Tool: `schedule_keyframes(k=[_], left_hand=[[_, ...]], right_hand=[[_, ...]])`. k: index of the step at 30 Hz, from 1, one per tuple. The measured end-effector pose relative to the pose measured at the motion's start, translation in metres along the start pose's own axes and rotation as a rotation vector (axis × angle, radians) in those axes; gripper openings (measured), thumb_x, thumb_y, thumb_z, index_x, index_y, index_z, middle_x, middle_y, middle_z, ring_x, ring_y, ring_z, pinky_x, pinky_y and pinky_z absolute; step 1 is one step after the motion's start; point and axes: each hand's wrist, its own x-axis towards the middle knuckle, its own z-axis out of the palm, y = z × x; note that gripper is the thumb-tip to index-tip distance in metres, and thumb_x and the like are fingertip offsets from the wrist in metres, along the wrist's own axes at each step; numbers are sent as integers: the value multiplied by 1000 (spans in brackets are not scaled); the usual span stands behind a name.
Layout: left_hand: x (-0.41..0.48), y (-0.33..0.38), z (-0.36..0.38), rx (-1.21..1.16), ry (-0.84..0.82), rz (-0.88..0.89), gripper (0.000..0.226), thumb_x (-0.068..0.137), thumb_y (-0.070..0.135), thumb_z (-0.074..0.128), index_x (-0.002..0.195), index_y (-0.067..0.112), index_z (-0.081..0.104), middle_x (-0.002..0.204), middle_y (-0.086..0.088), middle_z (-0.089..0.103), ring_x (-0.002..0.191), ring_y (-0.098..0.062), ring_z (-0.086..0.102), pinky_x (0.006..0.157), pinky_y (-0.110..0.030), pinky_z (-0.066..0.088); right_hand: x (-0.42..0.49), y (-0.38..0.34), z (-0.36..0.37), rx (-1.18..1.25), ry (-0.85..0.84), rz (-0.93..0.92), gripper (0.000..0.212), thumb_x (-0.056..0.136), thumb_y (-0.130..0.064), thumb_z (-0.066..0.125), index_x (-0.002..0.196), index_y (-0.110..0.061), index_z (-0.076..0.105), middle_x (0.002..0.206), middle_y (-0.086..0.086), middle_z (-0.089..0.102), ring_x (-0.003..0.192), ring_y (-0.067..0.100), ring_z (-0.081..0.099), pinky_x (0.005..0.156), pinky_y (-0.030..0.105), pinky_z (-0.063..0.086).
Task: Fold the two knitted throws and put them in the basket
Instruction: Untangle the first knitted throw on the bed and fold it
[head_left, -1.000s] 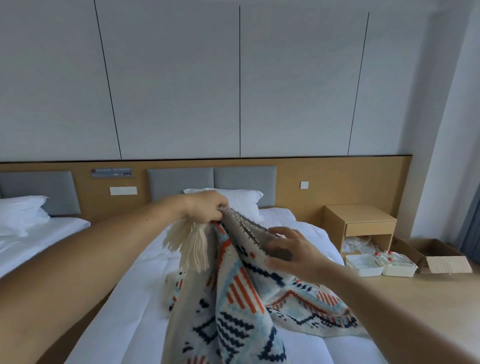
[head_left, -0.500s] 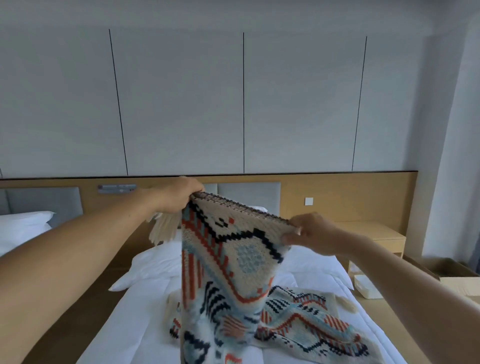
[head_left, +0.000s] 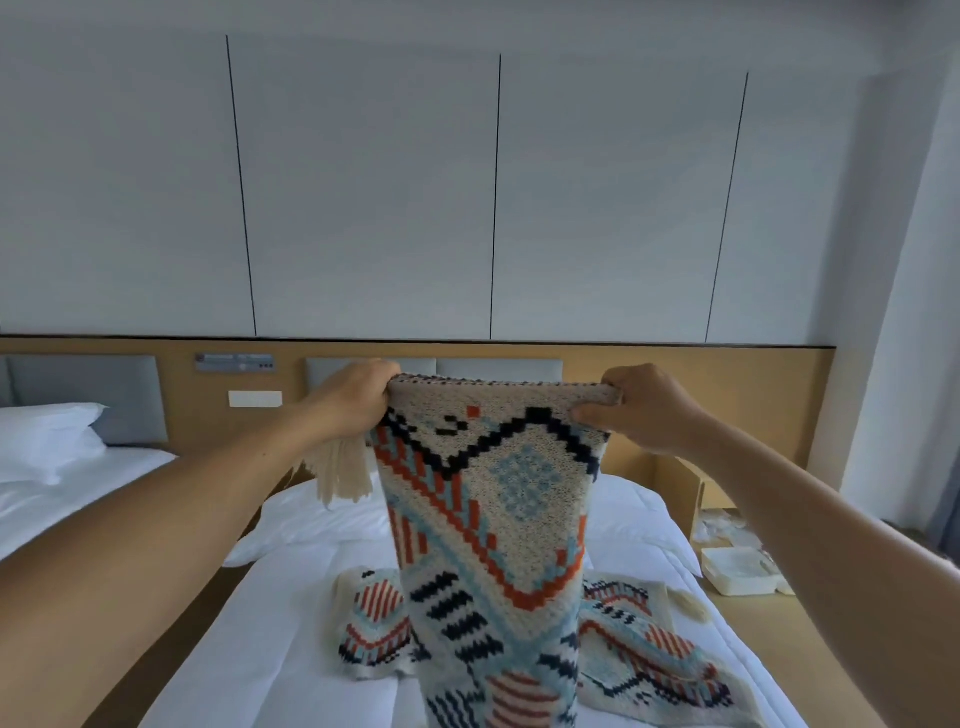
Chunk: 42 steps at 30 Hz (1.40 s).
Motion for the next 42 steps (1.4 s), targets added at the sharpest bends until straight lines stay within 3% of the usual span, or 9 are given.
schedule_keyframes(k=[4, 10, 17, 20, 22, 27, 32, 39, 42], left_hand=[[0, -4, 10, -73, -75, 18, 19, 96, 10, 35, 88, 11, 53, 89, -6, 60, 84, -24, 57, 68, -37, 45], [5, -6, 10, -121, -95, 255, 35, 81, 41, 31, 74, 13, 51, 69, -6, 61, 65, -25, 58, 61, -40, 47], [36, 39, 28, -46, -122, 594, 63, 68, 91, 32, 78, 30, 41, 65, 10, 60, 52, -6, 53, 47, -16, 37], [58, 81, 47, 69, -160, 655, 61, 80, 82, 27, 89, 25, 45, 78, 6, 64, 64, -14, 59, 50, -21, 37], [72, 119, 64, 90, -192, 664, 39, 93, 63, 36, 91, 26, 45, 84, 5, 62, 71, -18, 59, 55, -26, 36], [114, 215, 105, 54, -195, 661, 15, 102, 30, 44, 87, 34, 44, 84, 5, 62, 75, -19, 60, 65, -36, 50], [140, 315, 119, 66, 19, 736, 14, 101, 23, 45, 102, 21, 58, 84, 2, 63, 74, -19, 56, 66, -31, 38], [157, 397, 119, 47, 377, 858, 15, 95, 15, 54, 95, 14, 68, 92, -5, 65, 81, -22, 49, 69, -32, 35], [157, 403, 123, 36, 474, 869, 11, 90, 14, 62, 95, 13, 71, 92, -6, 62, 84, -27, 53, 65, -35, 40]], right_hand=[[-10, 6, 1, -64, -28, 87, 48, 75, -48, 78, 70, -4, 59, 60, 3, 52, 57, 17, 44, 54, 29, 30], [-36, 7, -17, -95, -28, 146, 45, 78, -45, 77, 75, -3, 62, 66, 3, 54, 60, 14, 45, 55, 29, 32], [-81, 31, -41, -29, 122, 307, 41, 71, -34, 85, 82, -8, 56, 70, 4, 59, 60, 18, 49, 55, 31, 40], [-105, 54, -57, 146, 188, 422, 44, 71, -18, 86, 100, -14, 53, 87, 9, 71, 69, 35, 66, 70, 50, 57], [-121, 71, -71, 153, 181, 515, 46, 74, -15, 83, 112, -17, 55, 95, 9, 71, 73, 31, 67, 76, 48, 57], [-154, 117, -117, 135, 349, 653, 17, 76, -19, 83, 81, -10, 69, 78, 14, 68, 54, 17, 54, 51, 35, 49], [-185, 146, -167, 179, 593, 666, 17, 79, -13, 79, 84, -9, 63, 85, 13, 69, 78, 35, 71, 69, 54, 60], [-214, 150, -217, 44, 760, 533, 22, 80, -17, 79, 78, -19, 58, 72, -3, 66, 54, 8, 61, 45, 18, 50], [-224, 143, -218, -30, 712, 498, 25, 78, -16, 81, 75, -22, 57, 72, -3, 67, 51, 1, 58, 49, 15, 46]])
